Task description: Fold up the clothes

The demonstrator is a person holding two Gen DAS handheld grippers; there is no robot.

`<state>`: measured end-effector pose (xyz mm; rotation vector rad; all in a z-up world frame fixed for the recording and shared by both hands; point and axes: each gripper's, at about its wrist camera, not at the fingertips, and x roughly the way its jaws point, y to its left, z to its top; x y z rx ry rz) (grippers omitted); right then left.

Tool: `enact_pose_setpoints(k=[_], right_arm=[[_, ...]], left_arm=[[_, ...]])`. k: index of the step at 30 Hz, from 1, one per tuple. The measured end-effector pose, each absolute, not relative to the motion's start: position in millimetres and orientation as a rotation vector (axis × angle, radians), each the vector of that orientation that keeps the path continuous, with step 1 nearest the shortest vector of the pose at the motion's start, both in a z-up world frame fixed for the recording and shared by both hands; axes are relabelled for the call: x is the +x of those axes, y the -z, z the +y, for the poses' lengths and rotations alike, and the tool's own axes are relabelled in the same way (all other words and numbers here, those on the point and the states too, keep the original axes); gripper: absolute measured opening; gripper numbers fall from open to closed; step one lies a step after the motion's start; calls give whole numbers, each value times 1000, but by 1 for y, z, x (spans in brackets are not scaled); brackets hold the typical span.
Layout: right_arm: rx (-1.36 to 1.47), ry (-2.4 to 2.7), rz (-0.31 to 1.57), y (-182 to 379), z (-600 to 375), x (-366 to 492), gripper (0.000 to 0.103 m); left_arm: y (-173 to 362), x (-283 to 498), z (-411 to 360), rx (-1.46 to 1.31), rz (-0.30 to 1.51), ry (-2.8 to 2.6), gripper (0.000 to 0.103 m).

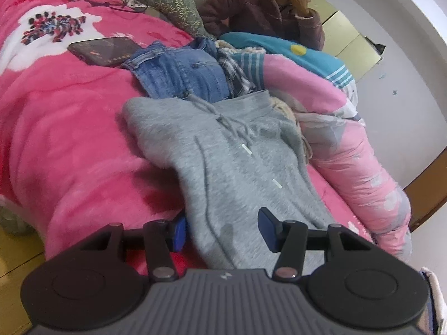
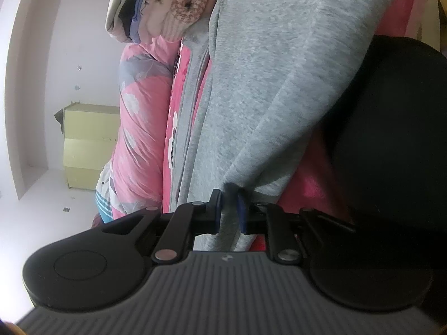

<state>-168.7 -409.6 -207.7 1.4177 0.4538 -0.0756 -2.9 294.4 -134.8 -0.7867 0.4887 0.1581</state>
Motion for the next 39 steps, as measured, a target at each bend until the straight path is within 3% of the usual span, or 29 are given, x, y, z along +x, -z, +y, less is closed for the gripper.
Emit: enact_pose_setpoints(k=[9, 12, 14, 17, 23, 28, 33, 35, 37, 39], right_arm=[[1419, 98, 410, 206, -413, -156, 12], [1407, 101, 411, 207, -413, -151, 12], [1368, 106, 411, 203, -413, -148, 12], [1282, 126, 386, 191, -413, -147, 3], [1195, 168, 236, 164, -430, -166, 0], [1249, 110, 225, 163, -447, -179, 0], [1336, -43, 402, 184, -433, -178, 6], [1328, -114, 508, 193, -414, -172, 18], [1336, -184, 589, 202, -395, -164, 43], [1343, -231, 642, 208, -380, -155, 45]], left_arm=[[139, 27, 301, -770, 503, -205, 52], [138, 36, 300, -750, 507, -233, 42], [137, 41, 300, -743, 511, -259, 20], [131, 42, 297, -728, 498, -289, 12], [108, 28, 285, -694, 436, -330, 8], [101, 25, 282, -686, 461, -328, 7], [103, 27, 282, -685, 473, -330, 8], [104, 28, 283, -685, 477, -331, 8], [105, 28, 283, -685, 482, -332, 8], [106, 29, 283, -684, 487, -333, 8]])
